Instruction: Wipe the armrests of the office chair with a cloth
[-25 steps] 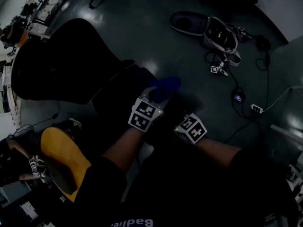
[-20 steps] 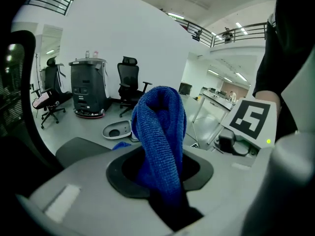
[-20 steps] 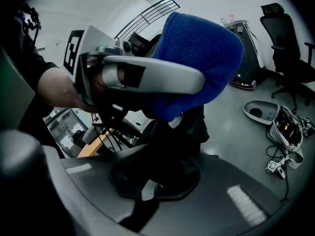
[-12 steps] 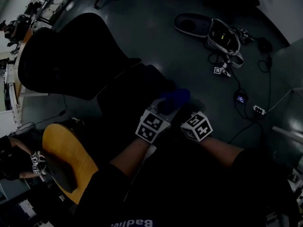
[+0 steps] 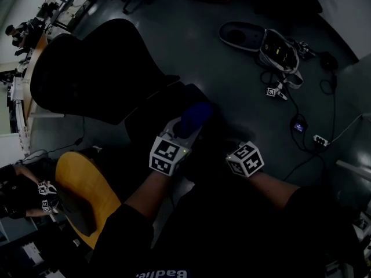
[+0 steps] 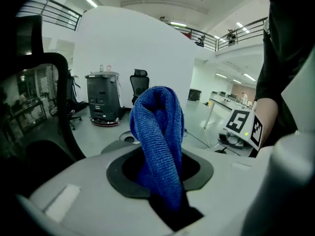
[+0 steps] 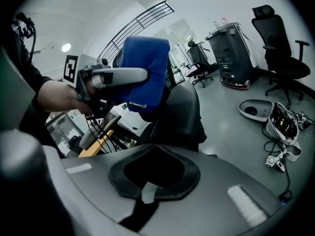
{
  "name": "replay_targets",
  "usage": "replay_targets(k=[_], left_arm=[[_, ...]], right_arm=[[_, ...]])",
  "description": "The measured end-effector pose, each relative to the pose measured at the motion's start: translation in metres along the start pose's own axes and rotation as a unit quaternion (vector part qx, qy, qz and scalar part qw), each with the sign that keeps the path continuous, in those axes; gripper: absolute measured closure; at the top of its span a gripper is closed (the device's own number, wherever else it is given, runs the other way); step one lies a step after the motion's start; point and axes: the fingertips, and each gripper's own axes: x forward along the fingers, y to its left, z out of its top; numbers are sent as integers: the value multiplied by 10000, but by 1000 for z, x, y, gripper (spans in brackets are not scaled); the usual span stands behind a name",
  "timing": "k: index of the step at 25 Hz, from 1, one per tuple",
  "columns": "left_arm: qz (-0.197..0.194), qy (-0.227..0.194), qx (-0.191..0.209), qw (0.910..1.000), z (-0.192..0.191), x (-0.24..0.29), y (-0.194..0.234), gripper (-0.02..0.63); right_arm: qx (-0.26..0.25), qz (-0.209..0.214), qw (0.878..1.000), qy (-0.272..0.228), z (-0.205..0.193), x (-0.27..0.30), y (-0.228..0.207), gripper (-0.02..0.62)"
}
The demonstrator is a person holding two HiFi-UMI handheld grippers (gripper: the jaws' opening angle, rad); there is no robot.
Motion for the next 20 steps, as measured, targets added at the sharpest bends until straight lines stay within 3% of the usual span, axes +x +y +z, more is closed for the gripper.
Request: replay_targets(k=[9,16,20], left_arm=[[950,346,162,9947,0,-3,112,476],[1072,784,129,9911,-21,31,141,474],[1036,825,47,9912,-25,40,141,474]], right_arm=[[-88,-10,9999,98,-2,0,-3,591],[-83,-7,9998,192,-7,3,-8,591],[-181,-26,9996,213,-1,5,-9,591]])
